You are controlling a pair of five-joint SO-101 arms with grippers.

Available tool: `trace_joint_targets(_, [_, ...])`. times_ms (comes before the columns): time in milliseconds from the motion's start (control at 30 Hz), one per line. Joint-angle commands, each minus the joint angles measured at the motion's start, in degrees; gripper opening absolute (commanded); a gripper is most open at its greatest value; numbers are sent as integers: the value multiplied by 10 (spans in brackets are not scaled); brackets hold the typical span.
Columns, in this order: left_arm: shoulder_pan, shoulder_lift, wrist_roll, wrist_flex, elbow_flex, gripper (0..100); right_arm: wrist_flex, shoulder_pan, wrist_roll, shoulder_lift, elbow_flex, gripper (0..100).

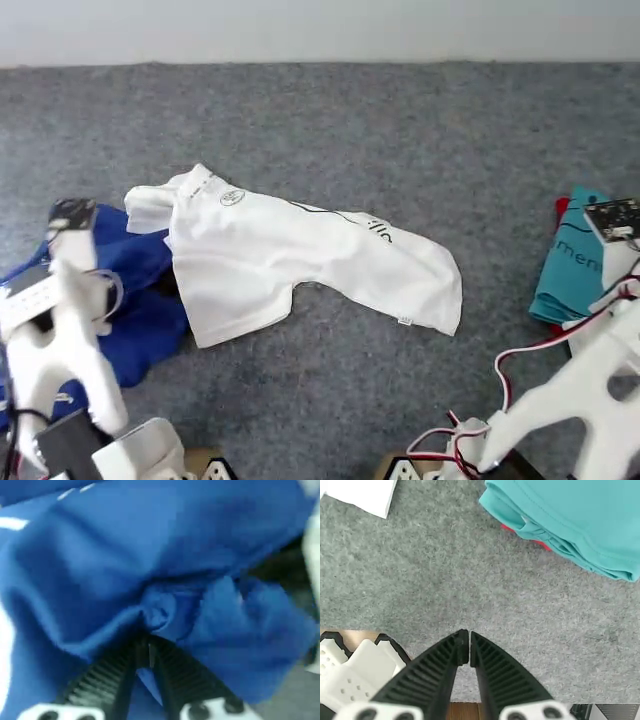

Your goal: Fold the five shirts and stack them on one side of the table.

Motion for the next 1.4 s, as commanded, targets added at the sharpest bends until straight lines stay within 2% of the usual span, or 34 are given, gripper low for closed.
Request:
trace_joint_targets(0, [-84, -17, -51, -50, 2, 15, 20, -7, -3, -11, -2, 19])
trace_joint_targets(233, [-208, -17, -126, -113, 0, 15, 20, -7, -3, -11, -2, 19])
trace_joint_targets(400, [-267, -18, -138, -128, -7, 15, 20, -7, -3, -13, -2, 19])
trace_joint_targets(500, [-294, -19, -136, -94, -49, 15, 20, -7, -3, -15, -2, 19])
trace_joint_targets(633, [-287, -23, -98, -15, -128, 15, 20, -7, -3, -13, -2, 19])
trace_joint_targets(800, [-213, -23, -62, 115, -224, 15, 20, -20, -4, -12, -2, 19])
trace_joint_targets(1033, [-46, -24, 24, 236, -309, 18, 20, -47, -5, -12, -2, 19])
trace_joint_targets(1200, [106, -12, 62, 251, -296, 19, 20, -47, -6, -11, -2, 19])
trace_joint_targets(1300, [181, 22, 67, 208, -254, 20, 20, -47, -6, -11, -1, 19])
trace_joint_targets(1367, [198, 69, 67, 161, -225, 20, 20, -47, -6, -11, -1, 19])
